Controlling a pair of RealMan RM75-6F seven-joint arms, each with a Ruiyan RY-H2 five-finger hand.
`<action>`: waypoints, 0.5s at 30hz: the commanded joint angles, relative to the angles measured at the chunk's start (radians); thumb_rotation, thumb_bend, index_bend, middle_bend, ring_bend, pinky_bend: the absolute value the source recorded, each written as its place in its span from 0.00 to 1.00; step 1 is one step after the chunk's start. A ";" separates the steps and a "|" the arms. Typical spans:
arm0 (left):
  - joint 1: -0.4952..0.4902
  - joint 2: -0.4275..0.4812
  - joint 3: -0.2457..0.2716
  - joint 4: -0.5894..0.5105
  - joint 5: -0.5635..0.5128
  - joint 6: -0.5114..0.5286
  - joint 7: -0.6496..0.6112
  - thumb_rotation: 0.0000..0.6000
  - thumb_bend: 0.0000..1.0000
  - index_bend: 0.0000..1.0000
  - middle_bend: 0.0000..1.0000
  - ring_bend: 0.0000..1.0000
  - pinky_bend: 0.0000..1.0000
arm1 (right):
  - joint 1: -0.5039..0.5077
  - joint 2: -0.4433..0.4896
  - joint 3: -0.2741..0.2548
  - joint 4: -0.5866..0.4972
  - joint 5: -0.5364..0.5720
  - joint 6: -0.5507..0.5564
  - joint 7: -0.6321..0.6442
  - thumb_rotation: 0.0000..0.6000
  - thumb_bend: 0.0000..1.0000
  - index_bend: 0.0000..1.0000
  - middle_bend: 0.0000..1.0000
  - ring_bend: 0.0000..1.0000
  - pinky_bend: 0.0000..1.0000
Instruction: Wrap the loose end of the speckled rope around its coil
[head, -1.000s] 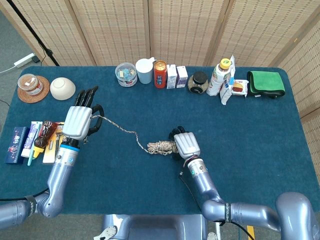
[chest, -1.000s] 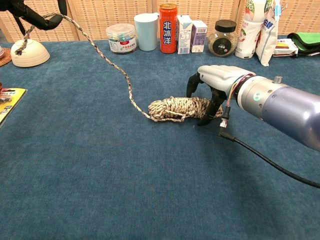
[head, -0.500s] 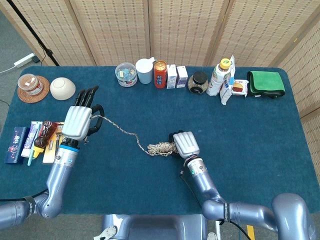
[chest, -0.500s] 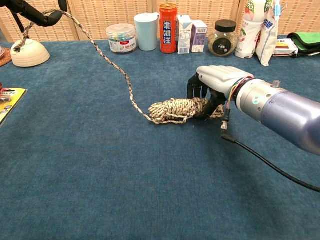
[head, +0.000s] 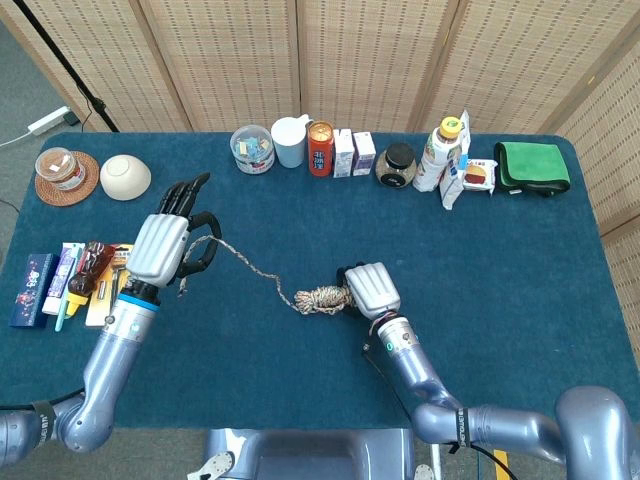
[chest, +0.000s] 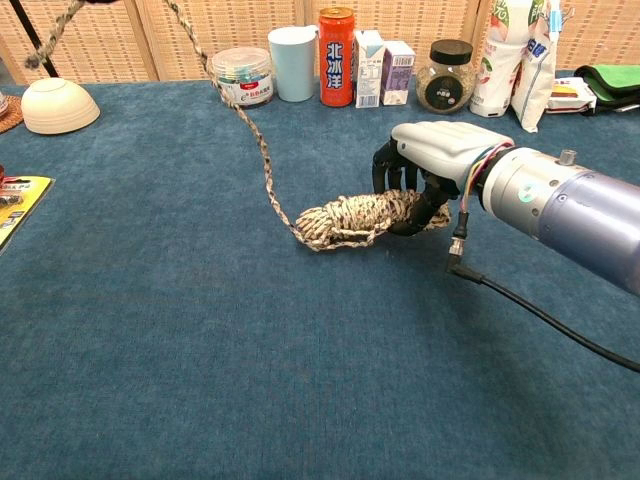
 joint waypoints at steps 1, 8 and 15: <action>-0.015 0.051 -0.044 -0.081 -0.024 -0.013 -0.007 1.00 0.45 0.59 0.00 0.00 0.00 | 0.001 0.012 -0.006 -0.019 0.003 -0.005 -0.012 1.00 0.44 0.65 0.55 0.44 0.72; -0.041 0.115 -0.113 -0.176 -0.082 -0.003 0.003 1.00 0.45 0.59 0.00 0.00 0.00 | 0.001 0.027 -0.018 -0.043 -0.003 -0.006 -0.027 1.00 0.44 0.65 0.56 0.45 0.73; -0.073 0.172 -0.174 -0.248 -0.141 0.034 0.026 1.00 0.45 0.60 0.00 0.00 0.00 | 0.007 0.030 -0.016 -0.054 0.012 -0.006 -0.044 1.00 0.44 0.66 0.57 0.46 0.73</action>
